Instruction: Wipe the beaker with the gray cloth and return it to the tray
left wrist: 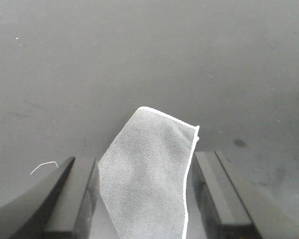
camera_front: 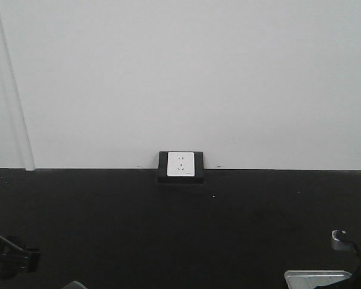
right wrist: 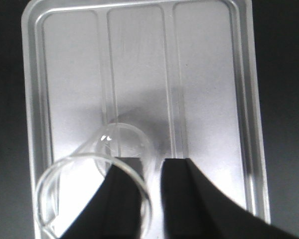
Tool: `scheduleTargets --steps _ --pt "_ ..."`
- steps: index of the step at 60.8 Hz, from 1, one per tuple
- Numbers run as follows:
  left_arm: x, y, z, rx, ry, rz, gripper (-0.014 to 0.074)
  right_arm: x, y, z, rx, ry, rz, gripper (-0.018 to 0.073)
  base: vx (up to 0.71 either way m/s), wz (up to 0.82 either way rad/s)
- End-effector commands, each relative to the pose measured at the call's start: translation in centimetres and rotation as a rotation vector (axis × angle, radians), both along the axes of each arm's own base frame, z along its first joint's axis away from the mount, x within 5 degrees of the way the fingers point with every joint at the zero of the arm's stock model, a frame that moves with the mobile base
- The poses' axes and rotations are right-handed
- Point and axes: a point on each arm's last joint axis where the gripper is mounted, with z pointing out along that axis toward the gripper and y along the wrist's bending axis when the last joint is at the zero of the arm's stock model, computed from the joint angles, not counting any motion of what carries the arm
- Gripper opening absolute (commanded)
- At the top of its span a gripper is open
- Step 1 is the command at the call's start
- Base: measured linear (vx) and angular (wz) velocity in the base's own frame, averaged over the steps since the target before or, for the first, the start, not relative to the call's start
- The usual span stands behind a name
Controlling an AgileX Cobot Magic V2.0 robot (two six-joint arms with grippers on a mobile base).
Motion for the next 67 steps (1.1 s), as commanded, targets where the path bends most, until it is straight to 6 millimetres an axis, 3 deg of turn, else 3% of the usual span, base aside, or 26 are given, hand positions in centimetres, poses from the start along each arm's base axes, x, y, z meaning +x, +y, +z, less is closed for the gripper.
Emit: scheduleTargets --steps 1,14,30,37,44,45,48,51,59,67 --pt "0.0 0.0 1.9 -0.039 -0.104 0.0 0.0513 0.5 -0.2 2.6 -0.001 -0.107 -0.003 0.0344 0.0 0.0" --pt "0.0 0.0 1.9 -0.039 -0.104 0.0 0.0513 -0.3 -0.1 6.8 0.003 -0.159 -0.001 0.0426 0.0 0.0" --pt "0.0 0.0 1.9 -0.032 -0.105 -0.007 0.0504 -3.8 0.2 16.0 -0.004 -0.287 0.023 0.0411 0.0 0.0" --pt "-0.3 0.0 2.2 -0.022 -0.135 -0.025 0.0388 -6.6 0.4 19.9 -0.015 -0.444 0.056 0.0293 0.0 0.0" --pt "-1.8 0.4 2.3 -0.031 -0.222 -0.048 0.015 -11.1 0.8 22.4 -0.042 -0.671 0.116 0.0015 0.0 0.0" --pt "-2.3 0.5 2.2 -0.04 -0.252 -0.051 0.0083 -11.7 0.9 22.3 -0.046 -0.693 0.124 -0.0016 0.0 0.0" --pt "-3.2 0.8 2.0 -0.055 -0.302 -0.057 -0.0012 -13.7 1.0 23.0 -0.069 -0.817 0.147 -0.0014 0.0 0.0" --pt "-4.6 1.1 1.2 -0.072 -0.36 -0.064 -0.0008 -15.5 1.2 22.7 -0.083 -0.918 0.161 -0.0013 0.0 0.0" --pt "-7.5 1.8 -0.9 -0.118 -0.515 -0.085 -0.0008 -19.1 1.2 19.2 -0.115 -1.131 0.144 -0.0011 0.0 0.0" --pt "-9.6 2.2 -3.2 -0.162 -0.664 -0.107 -0.0008 -20.4 0.7 16.1 -0.157 -1.267 0.078 -0.0008 0.0 0.0"
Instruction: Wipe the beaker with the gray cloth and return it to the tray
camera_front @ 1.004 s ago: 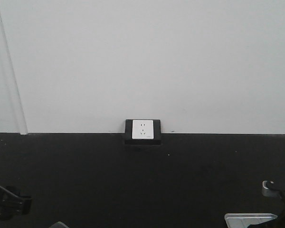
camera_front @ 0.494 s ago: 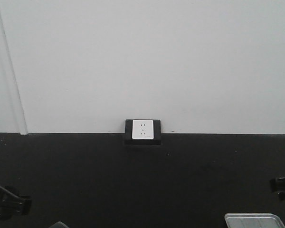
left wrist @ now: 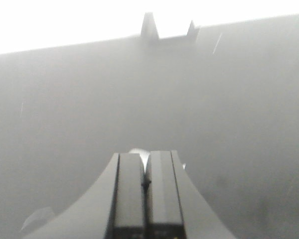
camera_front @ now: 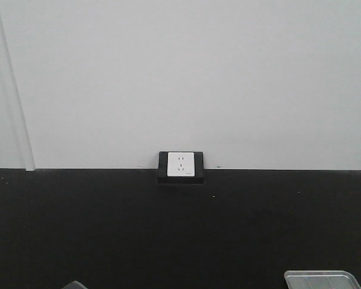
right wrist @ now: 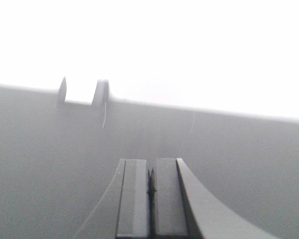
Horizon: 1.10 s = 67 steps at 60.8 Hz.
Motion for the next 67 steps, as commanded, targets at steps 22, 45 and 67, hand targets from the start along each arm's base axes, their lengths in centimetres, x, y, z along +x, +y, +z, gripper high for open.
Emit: scheduleTargets --steps 22,45,67 --pt "-1.3 -0.1 -1.7 -0.092 -0.311 -0.055 -0.0006 -0.2 -1.1 -1.7 0.009 -0.238 -0.117 -0.0006 0.0 0.0" --pt "-1.3 -0.1 -1.8 -0.09 -0.306 -0.054 -0.0006 -0.2 -1.1 -1.7 0.009 -0.238 -0.117 -0.0005 0.0 0.0" --pt "-4.9 2.0 -4.4 0.022 -0.334 0.037 -0.0006 -0.2 -1.1 -1.7 0.009 -0.238 -0.117 -0.0005 0.0 0.0"
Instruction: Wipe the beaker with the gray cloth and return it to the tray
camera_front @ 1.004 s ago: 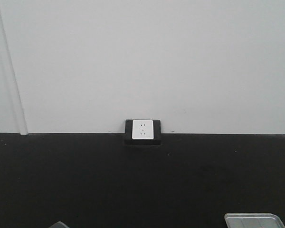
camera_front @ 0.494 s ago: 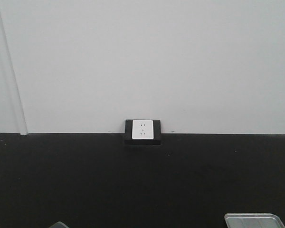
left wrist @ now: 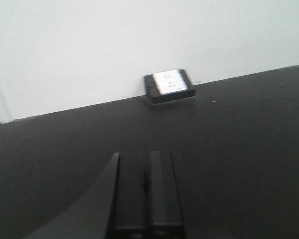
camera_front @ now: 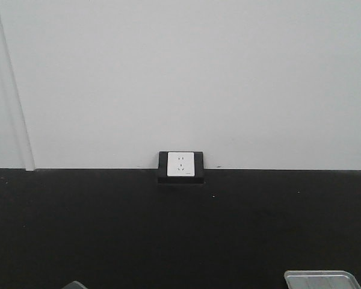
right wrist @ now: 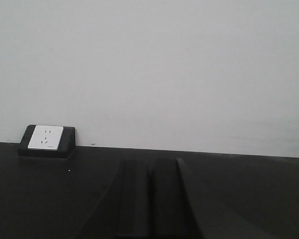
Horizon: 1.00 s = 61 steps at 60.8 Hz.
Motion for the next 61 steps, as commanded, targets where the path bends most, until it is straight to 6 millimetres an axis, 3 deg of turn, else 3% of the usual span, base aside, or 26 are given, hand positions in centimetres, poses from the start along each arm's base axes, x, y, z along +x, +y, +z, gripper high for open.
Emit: scheduleTargets --steps 1,12,61 --pt "-1.4 0.6 -0.4 -0.012 -0.089 0.035 -0.0006 -0.1 -0.3 1.7 -0.01 -0.105 -0.035 -0.0005 0.0 0.0" --pt "-3.3 1.2 -5.0 -0.042 -0.142 0.068 -0.0006 -0.1 -0.3 1.7 -0.01 -0.105 -0.035 -0.0005 0.0 0.0" --pt "-3.6 1.3 -5.1 -0.048 -0.125 0.077 -0.0006 -0.1 -0.3 1.7 -0.01 -0.105 -0.035 -0.0005 0.0 0.0"
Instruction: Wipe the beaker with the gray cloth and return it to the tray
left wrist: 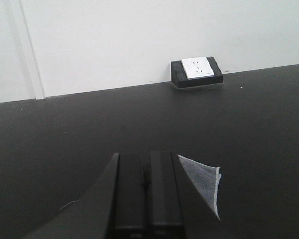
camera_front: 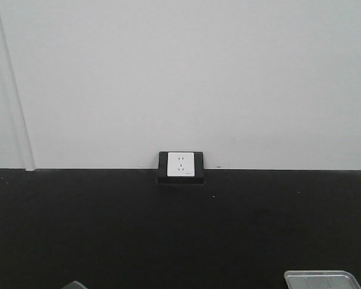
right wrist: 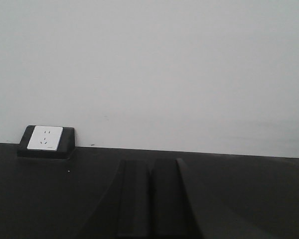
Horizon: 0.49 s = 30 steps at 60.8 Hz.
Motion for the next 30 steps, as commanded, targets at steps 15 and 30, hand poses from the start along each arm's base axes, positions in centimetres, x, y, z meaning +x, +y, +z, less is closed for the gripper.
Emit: scheduleTargets --steps 15,30 --pt "-0.1 -0.1 0.9 -0.023 -0.085 -0.009 -0.0006 -0.1 -0.3 1.7 -0.017 -0.103 -0.034 -0.0005 0.0 0.0" --pt "-0.1 -0.1 0.9 -0.023 -0.085 -0.009 -0.0006 -0.6 -0.1 -2.9 0.043 -0.016 -0.012 -0.0005 0.0 0.0"
